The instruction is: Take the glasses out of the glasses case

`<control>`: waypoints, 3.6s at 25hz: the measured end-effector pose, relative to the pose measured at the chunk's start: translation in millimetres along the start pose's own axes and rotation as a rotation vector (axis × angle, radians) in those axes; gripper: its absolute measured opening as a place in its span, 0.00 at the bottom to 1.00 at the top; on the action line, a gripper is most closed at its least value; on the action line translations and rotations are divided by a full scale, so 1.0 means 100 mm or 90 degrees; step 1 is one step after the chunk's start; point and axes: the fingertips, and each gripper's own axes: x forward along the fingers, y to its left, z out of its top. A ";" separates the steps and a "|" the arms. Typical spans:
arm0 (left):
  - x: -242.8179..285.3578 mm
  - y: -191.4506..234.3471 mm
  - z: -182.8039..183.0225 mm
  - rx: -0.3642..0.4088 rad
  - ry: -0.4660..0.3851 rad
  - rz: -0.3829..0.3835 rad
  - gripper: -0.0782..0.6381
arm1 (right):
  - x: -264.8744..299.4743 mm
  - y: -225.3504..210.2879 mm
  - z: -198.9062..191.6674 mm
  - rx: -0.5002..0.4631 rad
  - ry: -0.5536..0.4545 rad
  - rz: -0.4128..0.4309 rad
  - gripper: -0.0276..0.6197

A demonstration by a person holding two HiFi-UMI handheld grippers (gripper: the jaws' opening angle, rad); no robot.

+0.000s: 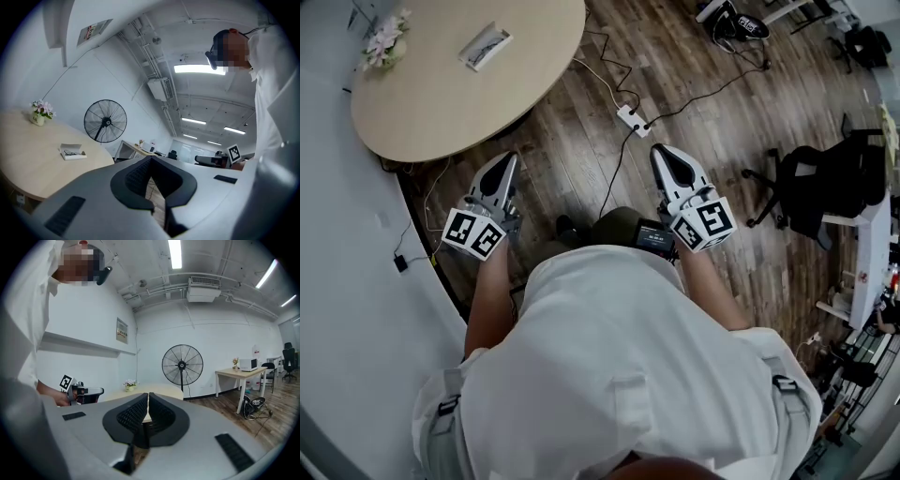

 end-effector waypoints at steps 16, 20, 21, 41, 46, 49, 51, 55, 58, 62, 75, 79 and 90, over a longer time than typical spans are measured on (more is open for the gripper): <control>1.35 0.52 0.23 0.021 0.026 0.075 0.13 | 1.28 -1.36 0.26 0.029 -0.034 0.088 0.08; 1.82 0.73 0.37 0.018 0.020 0.131 0.13 | 1.76 -1.83 0.42 0.033 -0.035 0.130 0.08; 1.93 0.77 0.41 0.020 0.020 0.145 0.13 | 1.87 -1.95 0.47 0.032 -0.035 0.140 0.08; 2.34 1.84 0.89 0.077 0.053 0.375 0.13 | 3.84 -2.13 0.47 0.036 0.013 0.404 0.08; 2.30 2.39 0.97 0.088 0.060 0.370 0.13 | 4.29 -2.02 0.43 0.017 0.034 0.402 0.08; 2.29 2.69 0.99 0.109 0.105 0.364 0.13 | 4.56 -1.90 0.40 0.015 0.048 0.406 0.08; 2.35 2.90 1.00 0.127 0.149 0.356 0.13 | 4.77 -1.86 0.39 0.013 0.062 0.409 0.08; 2.52 3.33 1.01 0.185 0.271 0.315 0.13 | 5.24 -1.76 0.35 -0.003 0.084 0.414 0.08; 2.64 3.62 0.93 0.236 0.378 0.274 0.13 | 5.57 -1.71 0.35 -0.012 0.093 0.414 0.08; 2.70 3.87 0.75 0.254 0.484 0.231 0.13 | 5.86 -1.64 0.31 -0.025 0.110 0.416 0.08; 2.63 4.43 -0.36 0.253 0.754 0.172 0.20 | 6.28 -1.67 -0.17 0.002 0.174 0.484 0.08; 2.57 4.56 -0.62 0.263 0.811 0.168 0.21 | 6.28 -1.65 -0.36 0.002 0.201 0.523 0.08; 2.51 4.72 -1.02 0.226 0.904 0.102 0.25 | 6.19 -1.77 -0.63 0.028 0.240 0.532 0.08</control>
